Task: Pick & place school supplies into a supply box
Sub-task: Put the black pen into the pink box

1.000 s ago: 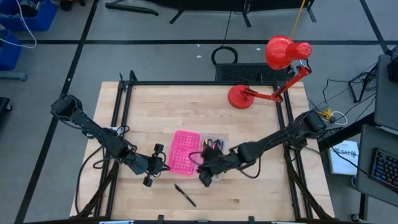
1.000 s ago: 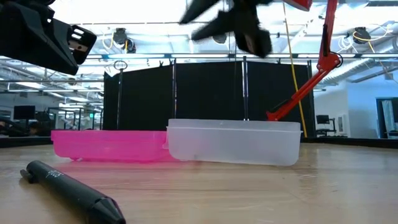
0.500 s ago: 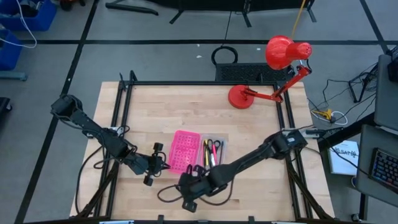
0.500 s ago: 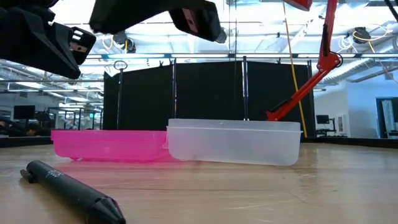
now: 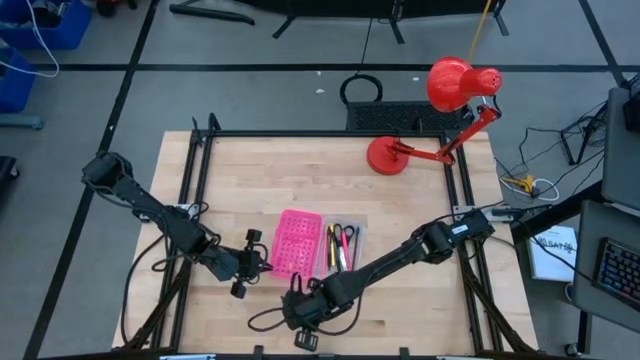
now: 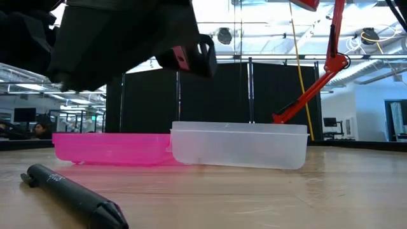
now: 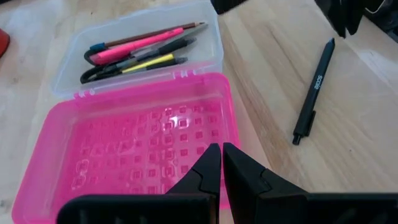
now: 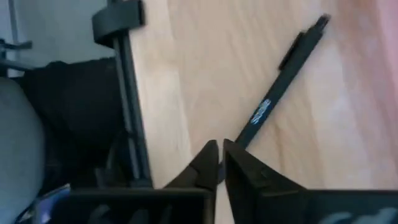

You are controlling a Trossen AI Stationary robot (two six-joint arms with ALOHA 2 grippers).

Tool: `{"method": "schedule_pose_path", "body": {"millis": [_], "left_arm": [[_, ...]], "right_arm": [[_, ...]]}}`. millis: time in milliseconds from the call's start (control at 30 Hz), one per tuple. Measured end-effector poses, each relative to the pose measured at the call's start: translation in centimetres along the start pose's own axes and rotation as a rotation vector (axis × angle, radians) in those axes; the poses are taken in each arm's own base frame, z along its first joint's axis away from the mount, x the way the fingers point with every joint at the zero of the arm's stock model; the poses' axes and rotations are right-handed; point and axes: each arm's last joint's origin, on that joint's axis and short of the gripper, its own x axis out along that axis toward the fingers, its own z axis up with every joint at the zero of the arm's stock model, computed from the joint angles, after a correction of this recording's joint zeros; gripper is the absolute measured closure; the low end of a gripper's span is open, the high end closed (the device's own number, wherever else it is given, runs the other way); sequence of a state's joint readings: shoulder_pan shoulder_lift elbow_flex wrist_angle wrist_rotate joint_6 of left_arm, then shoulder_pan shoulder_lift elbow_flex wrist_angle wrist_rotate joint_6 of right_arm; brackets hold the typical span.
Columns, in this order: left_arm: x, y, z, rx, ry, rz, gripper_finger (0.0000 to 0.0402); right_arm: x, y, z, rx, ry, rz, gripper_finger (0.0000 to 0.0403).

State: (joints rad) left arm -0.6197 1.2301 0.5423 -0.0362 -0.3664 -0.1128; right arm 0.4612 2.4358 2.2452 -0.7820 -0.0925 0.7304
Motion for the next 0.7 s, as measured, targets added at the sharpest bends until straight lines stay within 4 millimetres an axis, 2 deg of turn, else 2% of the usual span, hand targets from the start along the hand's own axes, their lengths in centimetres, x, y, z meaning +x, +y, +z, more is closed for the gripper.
{"method": "schedule_pose_path", "body": {"millis": [167,433,533,700], "left_arm": [[0.0,-0.1,0.0,-0.011,0.002,-0.007,0.0376],[0.0,-0.1,-0.1,-0.006,0.006,-0.004,0.0376],[0.0,-0.1,-0.1,-0.011,0.006,-0.003,0.0376],[0.0,-0.1,0.0,-0.024,0.002,-0.003,0.0376]], "right_arm": [[0.4,-0.8,-0.2,-0.013,0.011,-0.036,0.0319],[2.8,-2.0,-1.6,-0.045,0.027,-0.059,0.0189],[3.4,-2.3,-2.2,-0.047,0.004,-0.089,0.0166],[4.1,-2.7,-2.7,-0.051,-0.008,-0.085,0.0161]]}}
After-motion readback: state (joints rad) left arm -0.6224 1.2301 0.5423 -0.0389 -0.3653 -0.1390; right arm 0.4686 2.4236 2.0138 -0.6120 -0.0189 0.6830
